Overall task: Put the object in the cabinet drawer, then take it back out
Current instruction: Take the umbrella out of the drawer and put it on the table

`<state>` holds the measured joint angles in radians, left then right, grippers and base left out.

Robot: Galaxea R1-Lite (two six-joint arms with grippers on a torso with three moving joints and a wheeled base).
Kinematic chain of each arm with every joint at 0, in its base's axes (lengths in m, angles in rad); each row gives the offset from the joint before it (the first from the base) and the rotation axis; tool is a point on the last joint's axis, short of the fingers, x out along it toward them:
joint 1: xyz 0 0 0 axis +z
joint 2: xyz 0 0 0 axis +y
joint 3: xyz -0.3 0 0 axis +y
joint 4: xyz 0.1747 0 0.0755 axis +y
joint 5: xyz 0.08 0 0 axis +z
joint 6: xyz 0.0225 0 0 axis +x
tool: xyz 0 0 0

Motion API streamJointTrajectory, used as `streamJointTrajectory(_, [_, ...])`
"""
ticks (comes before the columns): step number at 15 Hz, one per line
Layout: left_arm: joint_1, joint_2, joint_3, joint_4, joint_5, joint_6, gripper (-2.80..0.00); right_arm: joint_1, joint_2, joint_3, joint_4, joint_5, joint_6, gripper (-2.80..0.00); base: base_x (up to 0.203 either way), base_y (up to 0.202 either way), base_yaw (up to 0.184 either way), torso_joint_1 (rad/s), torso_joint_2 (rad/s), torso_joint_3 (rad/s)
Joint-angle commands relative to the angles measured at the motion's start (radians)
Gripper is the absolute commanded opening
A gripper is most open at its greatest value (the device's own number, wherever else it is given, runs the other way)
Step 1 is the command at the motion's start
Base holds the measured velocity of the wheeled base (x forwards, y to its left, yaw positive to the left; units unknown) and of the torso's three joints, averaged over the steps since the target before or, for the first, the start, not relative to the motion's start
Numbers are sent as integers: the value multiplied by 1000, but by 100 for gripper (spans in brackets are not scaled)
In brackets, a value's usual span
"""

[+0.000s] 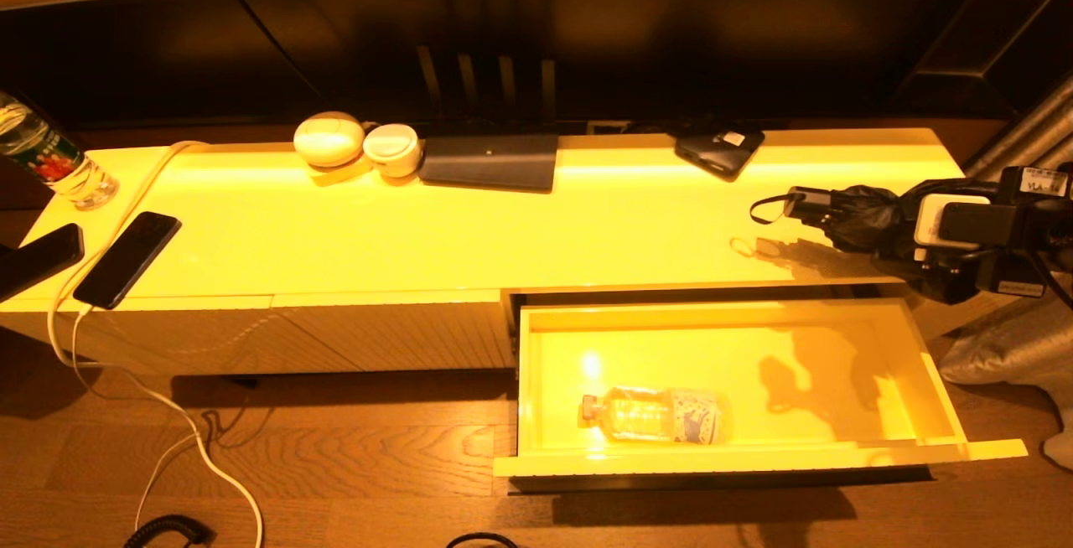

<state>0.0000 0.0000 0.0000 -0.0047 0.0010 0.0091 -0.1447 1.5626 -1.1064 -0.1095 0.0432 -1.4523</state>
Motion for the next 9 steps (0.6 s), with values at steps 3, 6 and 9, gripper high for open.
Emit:
streamJointTrajectory(3, [0, 0, 2, 0, 0, 0, -280, 0, 179, -7, -185, 21, -22, -280, 0, 0, 0, 0, 0, 0])
streamJointTrajectory(6, [0, 0, 2, 0, 1, 0, -280, 0, 243, -20, -293, 38, -44, -280, 0, 0, 0, 0, 0, 0])
streamJointTrajectory(9, [0, 0, 2, 0, 1, 0, -280, 0, 321, -19, -413, 76, -74, -280, 0, 0, 0, 0, 0, 0])
